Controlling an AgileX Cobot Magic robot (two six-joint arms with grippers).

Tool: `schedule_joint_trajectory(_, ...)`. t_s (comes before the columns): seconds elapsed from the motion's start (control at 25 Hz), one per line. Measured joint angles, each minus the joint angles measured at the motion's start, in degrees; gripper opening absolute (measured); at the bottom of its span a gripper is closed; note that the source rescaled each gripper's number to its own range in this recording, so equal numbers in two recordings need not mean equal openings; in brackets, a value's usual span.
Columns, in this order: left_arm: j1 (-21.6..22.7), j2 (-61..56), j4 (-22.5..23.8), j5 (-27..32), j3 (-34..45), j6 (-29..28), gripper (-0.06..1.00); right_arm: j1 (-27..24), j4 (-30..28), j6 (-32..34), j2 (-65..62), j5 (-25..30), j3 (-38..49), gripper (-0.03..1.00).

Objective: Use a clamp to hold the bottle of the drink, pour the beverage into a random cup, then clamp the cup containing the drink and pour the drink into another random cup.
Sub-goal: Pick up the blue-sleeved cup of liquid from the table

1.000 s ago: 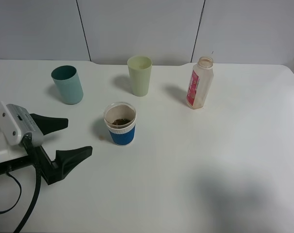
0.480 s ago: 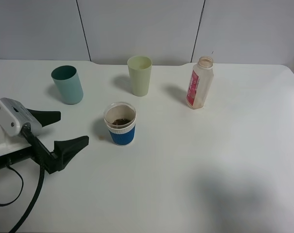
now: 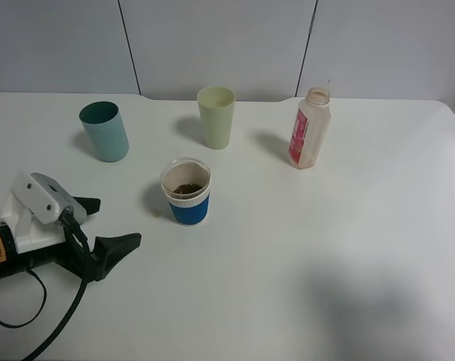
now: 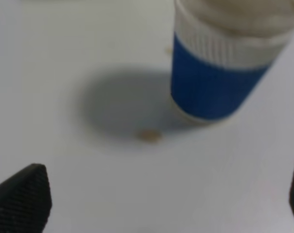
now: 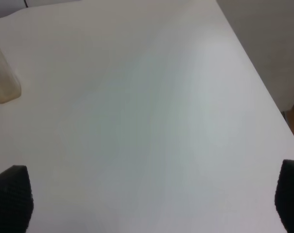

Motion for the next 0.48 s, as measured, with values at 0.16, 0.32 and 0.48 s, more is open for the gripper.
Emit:
schedule_joint_trajectory(0.16,0.0,1.9,1.5,0.0,-1.7,0.1,0.99,0.0,0.0,0.0,0.0,0.0,0.0,1.00)
schedule_joint_trajectory(0.32,0.0,2.1,1.9,0.0,-2.5,0.0,0.99,0.0,0.0,0.0,0.0,0.0,0.0,1.00)
schedule_joint_trajectory(0.48,0.0,2.1,2.0,0.0,-2.6,0.0,0.99,0.0,0.0,0.0,0.0,0.0,0.0,1.00)
